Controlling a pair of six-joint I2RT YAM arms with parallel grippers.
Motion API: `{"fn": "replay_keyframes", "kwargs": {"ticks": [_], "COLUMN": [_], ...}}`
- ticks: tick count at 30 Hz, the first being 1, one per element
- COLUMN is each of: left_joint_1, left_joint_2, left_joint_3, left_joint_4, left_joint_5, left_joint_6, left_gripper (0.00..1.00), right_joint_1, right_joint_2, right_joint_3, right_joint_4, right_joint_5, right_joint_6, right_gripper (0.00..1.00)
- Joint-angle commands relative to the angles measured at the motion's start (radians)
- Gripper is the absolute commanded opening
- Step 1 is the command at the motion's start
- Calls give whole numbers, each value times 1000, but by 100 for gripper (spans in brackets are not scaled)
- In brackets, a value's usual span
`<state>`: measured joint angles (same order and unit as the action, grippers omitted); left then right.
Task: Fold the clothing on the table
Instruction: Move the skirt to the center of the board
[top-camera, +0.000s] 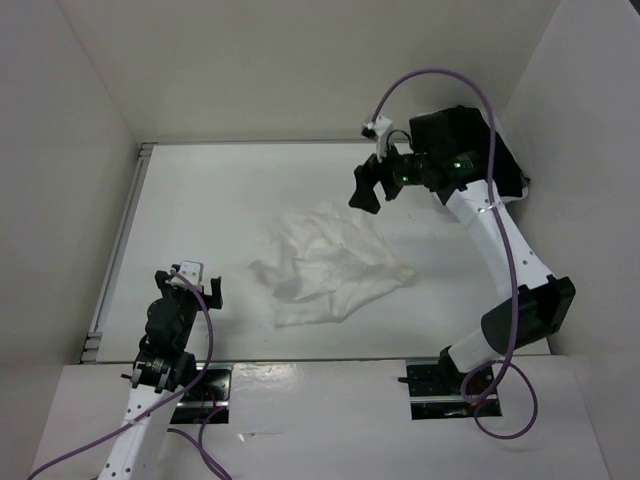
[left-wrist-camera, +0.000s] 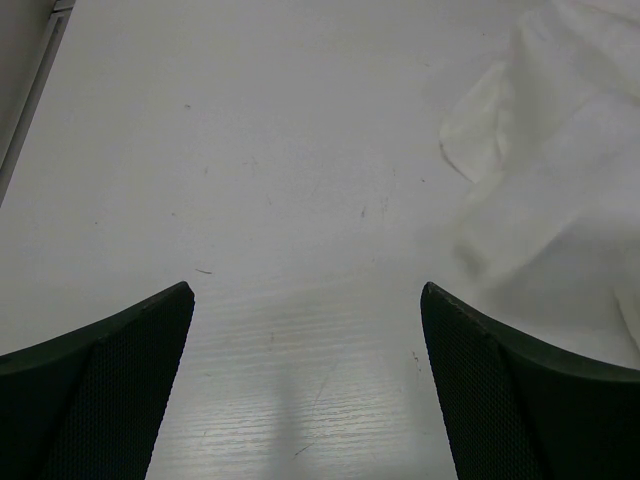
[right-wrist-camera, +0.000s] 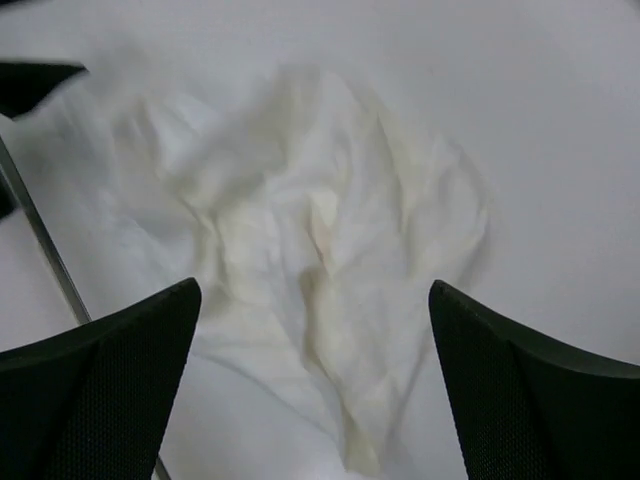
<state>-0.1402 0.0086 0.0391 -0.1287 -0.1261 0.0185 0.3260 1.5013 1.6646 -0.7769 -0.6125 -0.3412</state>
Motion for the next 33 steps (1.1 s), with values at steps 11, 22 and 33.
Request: {"fn": "replay_keyframes", "kwargs": {"ticks": [11,22,33], "left_joint_1": [5,5,5], "left_joint_2": [-133,-133,-133], "left_joint_3": [-38,-38,-38], "left_joint_4": [31,31,31], "left_joint_5": [-4,-4,-4], "left_joint_6": [-17,-17,-17], "left_gripper": [100,100,100], "right_joint_1": [-128,-479,-671], "right_joint_2": [-351,-644,-644], "right_joint_3": [-529,-608,-608], "right_joint_4": [2,-41,-21], "right_joint_5": [392,188,37], "right_joint_6": [-90,-24,4], "right_gripper": [99,99,99]}}
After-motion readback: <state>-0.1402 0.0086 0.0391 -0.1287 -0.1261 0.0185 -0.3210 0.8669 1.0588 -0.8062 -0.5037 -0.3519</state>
